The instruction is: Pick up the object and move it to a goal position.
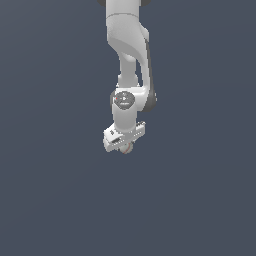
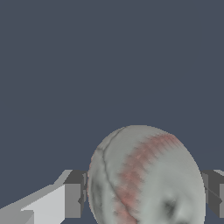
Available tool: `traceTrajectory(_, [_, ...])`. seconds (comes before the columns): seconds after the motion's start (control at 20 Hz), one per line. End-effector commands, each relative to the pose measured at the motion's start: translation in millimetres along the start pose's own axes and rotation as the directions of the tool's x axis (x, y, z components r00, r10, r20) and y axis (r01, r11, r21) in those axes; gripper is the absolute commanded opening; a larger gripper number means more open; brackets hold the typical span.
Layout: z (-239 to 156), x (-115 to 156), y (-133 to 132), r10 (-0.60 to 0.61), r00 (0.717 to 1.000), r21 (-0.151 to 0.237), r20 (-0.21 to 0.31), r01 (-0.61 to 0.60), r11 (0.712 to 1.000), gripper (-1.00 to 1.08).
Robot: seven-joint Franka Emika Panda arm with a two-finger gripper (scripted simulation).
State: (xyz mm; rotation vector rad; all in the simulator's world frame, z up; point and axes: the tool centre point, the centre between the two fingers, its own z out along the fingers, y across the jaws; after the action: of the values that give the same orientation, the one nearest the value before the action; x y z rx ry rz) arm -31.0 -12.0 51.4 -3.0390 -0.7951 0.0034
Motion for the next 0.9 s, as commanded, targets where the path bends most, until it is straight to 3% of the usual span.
traceTrajectory(0.0, [-7, 1, -1, 0.000, 1.000, -0.002, -0.002, 0.000, 1.000, -1.00])
traceTrajectory(0.4, [-52, 2, -8, 0.000, 1.000, -0.002, -0.002, 0.000, 1.000, -1.00])
traceTrajectory(0.85, [-145, 5, -24, -0.001, 1.000, -0.002, -0.002, 0.001, 1.000, -1.00])
